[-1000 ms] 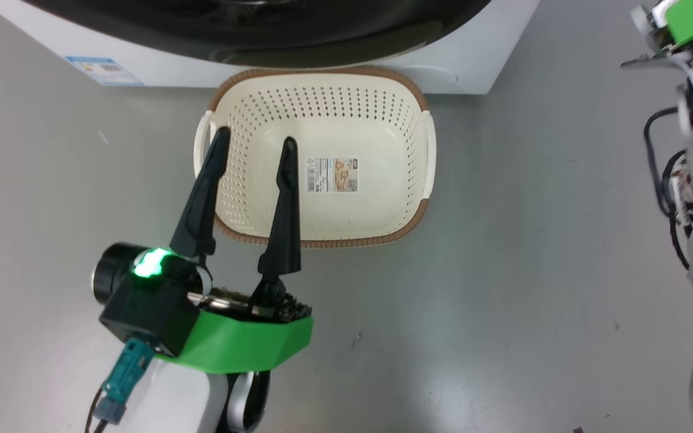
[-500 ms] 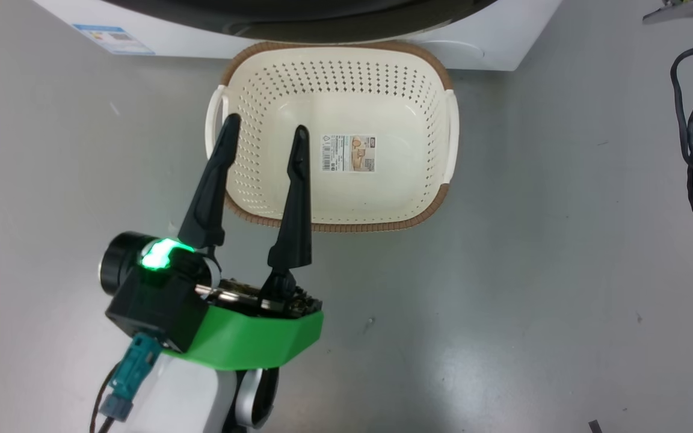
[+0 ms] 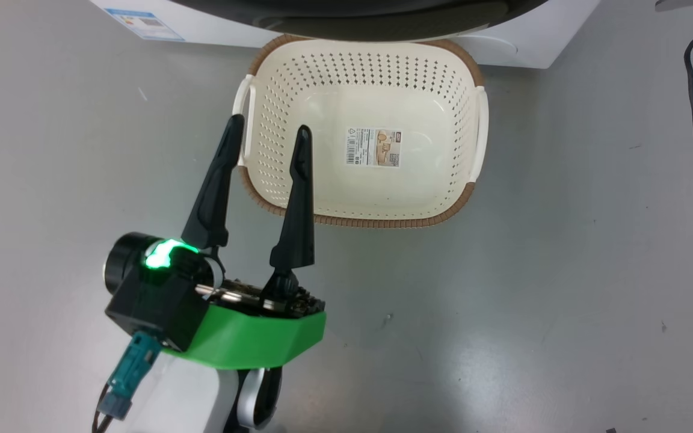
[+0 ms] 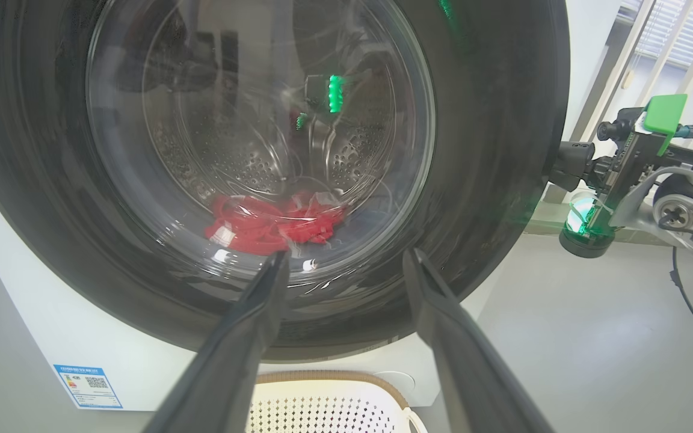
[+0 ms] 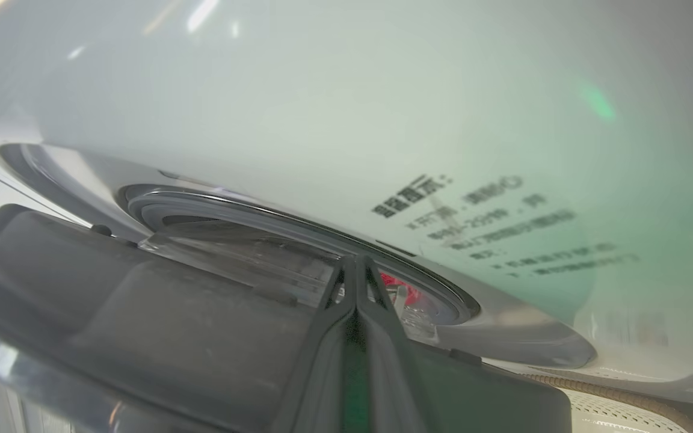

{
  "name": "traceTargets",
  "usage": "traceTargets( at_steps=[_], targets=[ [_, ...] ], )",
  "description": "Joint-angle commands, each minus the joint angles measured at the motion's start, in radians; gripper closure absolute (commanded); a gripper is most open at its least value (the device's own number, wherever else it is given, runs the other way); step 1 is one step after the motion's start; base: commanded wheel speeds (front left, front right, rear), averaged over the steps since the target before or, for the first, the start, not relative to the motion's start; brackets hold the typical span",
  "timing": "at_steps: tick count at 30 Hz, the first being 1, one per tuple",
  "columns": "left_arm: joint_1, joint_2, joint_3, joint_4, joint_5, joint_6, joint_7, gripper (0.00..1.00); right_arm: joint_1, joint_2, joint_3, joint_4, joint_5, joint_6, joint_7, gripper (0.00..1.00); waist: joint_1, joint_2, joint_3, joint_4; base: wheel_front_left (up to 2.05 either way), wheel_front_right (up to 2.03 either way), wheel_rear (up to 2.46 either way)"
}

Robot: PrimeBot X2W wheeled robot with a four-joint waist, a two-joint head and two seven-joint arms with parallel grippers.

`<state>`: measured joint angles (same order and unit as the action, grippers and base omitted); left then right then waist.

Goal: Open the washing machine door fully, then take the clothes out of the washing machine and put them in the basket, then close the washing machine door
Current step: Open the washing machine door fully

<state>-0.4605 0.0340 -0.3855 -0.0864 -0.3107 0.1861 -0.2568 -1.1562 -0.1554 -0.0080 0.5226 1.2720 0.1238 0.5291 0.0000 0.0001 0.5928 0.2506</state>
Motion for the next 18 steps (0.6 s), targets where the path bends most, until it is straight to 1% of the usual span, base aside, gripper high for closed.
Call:
traceTargets(
  at_steps=[1, 18],
  targets=[
    [-0.008, 0.016, 0.028, -0.031, -0.002, 0.009, -0.005, 0.0, -0.016, 0.041, 0.024, -0.022, 0.0, 0.007, 0.021, 1.0, 0.0, -0.0001, 0.002, 0.004, 0.0, 0.0, 0.0],
    [0.005, 0.016, 0.04, -0.027, -0.002, 0.002, -0.005, 0.0, 0.033, 0.062, 0.015, -0.065, 0.05, 0.007, 0.141, 1.0, 0.0, -0.0001, -0.016, -0.006, 0.0, 0.0, 0.0]
  ],
)
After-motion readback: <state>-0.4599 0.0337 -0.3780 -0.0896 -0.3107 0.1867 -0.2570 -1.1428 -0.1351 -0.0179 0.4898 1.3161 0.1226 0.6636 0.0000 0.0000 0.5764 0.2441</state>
